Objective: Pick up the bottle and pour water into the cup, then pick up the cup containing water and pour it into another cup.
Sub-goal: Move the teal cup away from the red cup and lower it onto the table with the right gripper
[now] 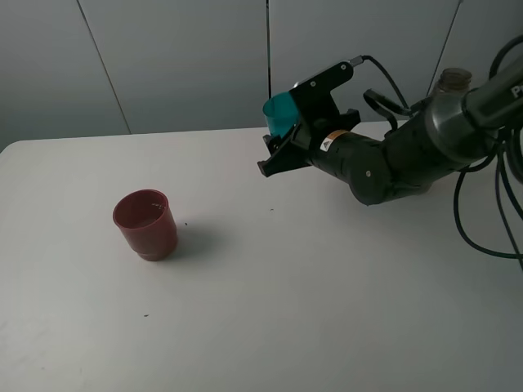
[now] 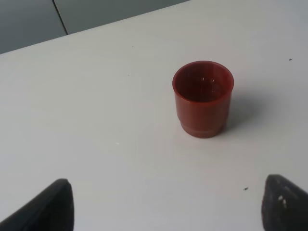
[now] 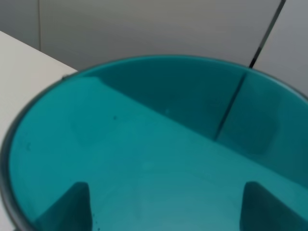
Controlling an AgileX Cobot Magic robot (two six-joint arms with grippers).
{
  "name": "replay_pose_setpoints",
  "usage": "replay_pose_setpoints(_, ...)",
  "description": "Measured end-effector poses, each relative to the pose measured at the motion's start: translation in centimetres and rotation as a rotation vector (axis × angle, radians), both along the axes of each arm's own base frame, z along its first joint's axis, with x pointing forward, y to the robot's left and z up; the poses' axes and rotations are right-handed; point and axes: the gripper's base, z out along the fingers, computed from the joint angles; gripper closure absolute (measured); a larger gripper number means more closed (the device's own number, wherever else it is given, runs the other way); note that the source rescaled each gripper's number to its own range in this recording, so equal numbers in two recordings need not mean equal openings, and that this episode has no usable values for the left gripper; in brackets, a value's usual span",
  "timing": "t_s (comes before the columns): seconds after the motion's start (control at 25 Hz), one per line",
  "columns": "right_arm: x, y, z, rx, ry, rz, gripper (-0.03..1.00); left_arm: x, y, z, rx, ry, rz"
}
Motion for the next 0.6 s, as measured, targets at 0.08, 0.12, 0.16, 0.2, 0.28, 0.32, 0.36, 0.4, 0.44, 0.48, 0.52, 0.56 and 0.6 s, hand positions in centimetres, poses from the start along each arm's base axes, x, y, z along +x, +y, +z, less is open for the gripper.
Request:
replay_pose_setpoints(0.08, 0.0, 0.0, -1.1, -0.004, 0.022, -0.01, 0.93, 0.0, 0.0, 0.0, 0.0, 0.0, 0.0)
replay_pose_setpoints(0.12, 0.0, -0.1, -1.7, -0.01, 0.038, -0.015, 0.93, 0.0, 0.0, 0.0, 0.0, 0.0, 0.0)
replay_pose_setpoints(0.16, 0.0, -0.1, -2.1, -0.013, 0.047, -0.02, 0.93, 0.0, 0.0, 0.0, 0.0, 0.0, 0.0)
replay_pose_setpoints(0.2, 0.0, -0.1, -2.4, -0.014, 0.048, -0.021, 0.93, 0.0, 0.0, 0.0, 0.0, 0.0, 0.0)
replay_pose_setpoints(0.28, 0.0, -0.2, -3.0, -0.022, 0.059, -0.022, 0.93, 0.0, 0.0, 0.0, 0.0, 0.0, 0.0)
replay_pose_setpoints(0.32, -0.1, -0.2, -3.2, -0.023, 0.063, -0.023, 0.93, 0.0, 0.0, 0.0, 0.0, 0.0, 0.0)
replay_pose_setpoints(0.36, -0.1, -0.2, -3.4, -0.025, 0.069, -0.024, 0.93, 0.0, 0.0, 0.0, 0.0, 0.0, 0.0)
replay_pose_setpoints(0.4, -0.1, -0.2, -3.5, -0.027, 0.072, -0.024, 0.93, 0.0, 0.0, 0.0, 0.0, 0.0, 0.0)
replay_pose_setpoints(0.44, -0.1, -0.2, -3.6, -0.029, 0.075, -0.024, 0.93, 0.0, 0.0, 0.0, 0.0, 0.0, 0.0)
replay_pose_setpoints(0.48, -0.1, -0.2, -3.7, -0.029, 0.078, -0.025, 0.93, 0.0, 0.0, 0.0, 0.0, 0.0, 0.0)
replay_pose_setpoints(0.52, -0.1, -0.3, -3.8, -0.03, 0.08, -0.025, 0.93, 0.0, 0.0, 0.0, 0.0, 0.0, 0.0)
replay_pose_setpoints(0.56, -0.1, -0.3, -3.9, -0.03, 0.082, -0.026, 0.93, 0.0, 0.0, 0.0, 0.0, 0.0, 0.0)
replay_pose_setpoints(0.6, -0.2, -0.3, -3.9, -0.03, 0.082, -0.026, 0.93, 0.0, 0.0, 0.0, 0.0, 0.0, 0.0)
